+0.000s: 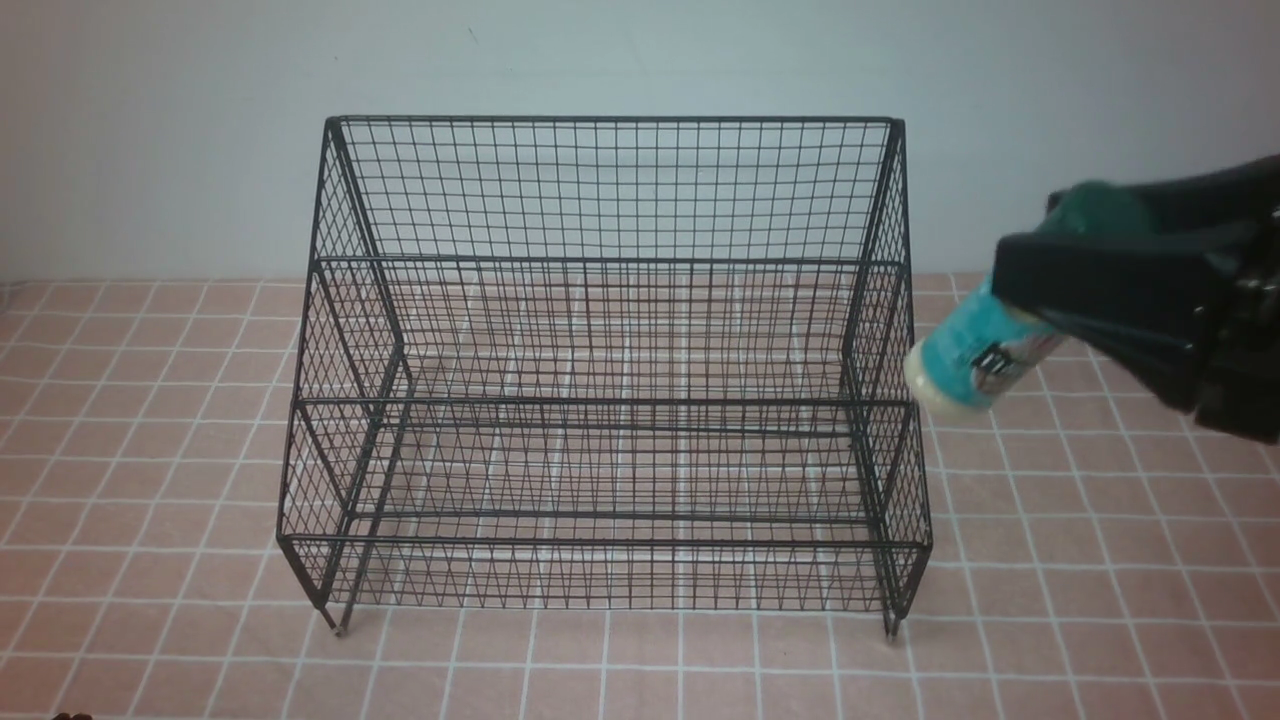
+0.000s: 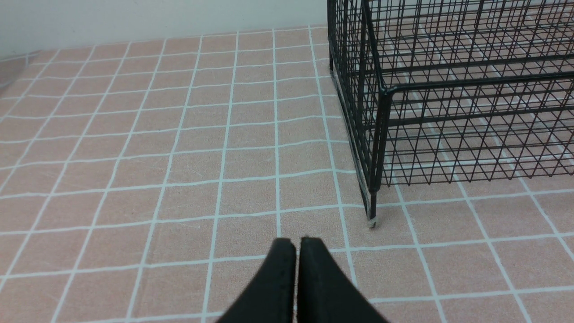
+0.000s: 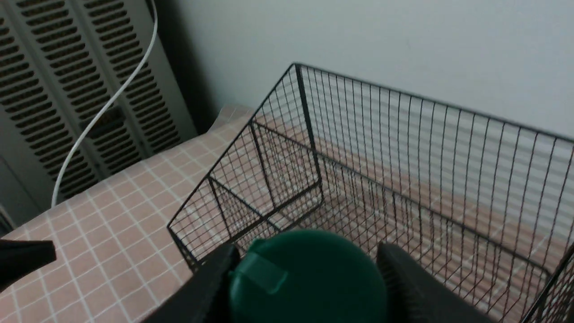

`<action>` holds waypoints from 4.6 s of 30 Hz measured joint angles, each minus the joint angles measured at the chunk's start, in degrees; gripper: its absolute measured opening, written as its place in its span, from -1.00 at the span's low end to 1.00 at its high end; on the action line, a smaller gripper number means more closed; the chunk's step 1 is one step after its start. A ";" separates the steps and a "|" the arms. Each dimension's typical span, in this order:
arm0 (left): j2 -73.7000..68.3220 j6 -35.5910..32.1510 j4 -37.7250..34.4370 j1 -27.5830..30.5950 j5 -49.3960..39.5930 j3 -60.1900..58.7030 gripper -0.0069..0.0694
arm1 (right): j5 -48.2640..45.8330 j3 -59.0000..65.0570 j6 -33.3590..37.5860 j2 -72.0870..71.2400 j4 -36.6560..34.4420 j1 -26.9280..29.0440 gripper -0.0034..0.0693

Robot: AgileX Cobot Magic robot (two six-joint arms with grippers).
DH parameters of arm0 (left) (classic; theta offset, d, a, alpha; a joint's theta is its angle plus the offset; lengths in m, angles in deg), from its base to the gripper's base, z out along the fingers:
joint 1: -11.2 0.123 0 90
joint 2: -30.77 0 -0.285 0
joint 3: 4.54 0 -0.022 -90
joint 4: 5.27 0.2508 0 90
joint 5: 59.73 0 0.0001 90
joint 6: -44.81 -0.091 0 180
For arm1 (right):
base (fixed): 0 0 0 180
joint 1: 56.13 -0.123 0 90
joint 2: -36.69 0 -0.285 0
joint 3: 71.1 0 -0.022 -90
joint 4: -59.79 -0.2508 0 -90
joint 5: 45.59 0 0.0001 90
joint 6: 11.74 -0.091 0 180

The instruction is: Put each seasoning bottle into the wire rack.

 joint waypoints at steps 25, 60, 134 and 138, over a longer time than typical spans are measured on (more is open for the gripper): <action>0.00 0.00 0.00 0.00 0.00 0.00 -0.84 | -48.00 -0.06 2.97 23.57 -1.82 -33.47 0.06; 0.00 0.00 0.00 0.00 0.00 0.00 -0.84 | -46.54 -0.60 -6.81 29.77 -1.65 -33.59 0.40; 0.00 0.15 0.00 0.00 0.00 0.00 -0.84 | -58.60 2.40 80.46 -23.24 -85.77 -33.59 -0.94; 0.00 0.15 0.00 0.00 0.00 0.00 -0.84 | -57.81 2.40 83.98 -23.24 -85.41 -33.59 -0.94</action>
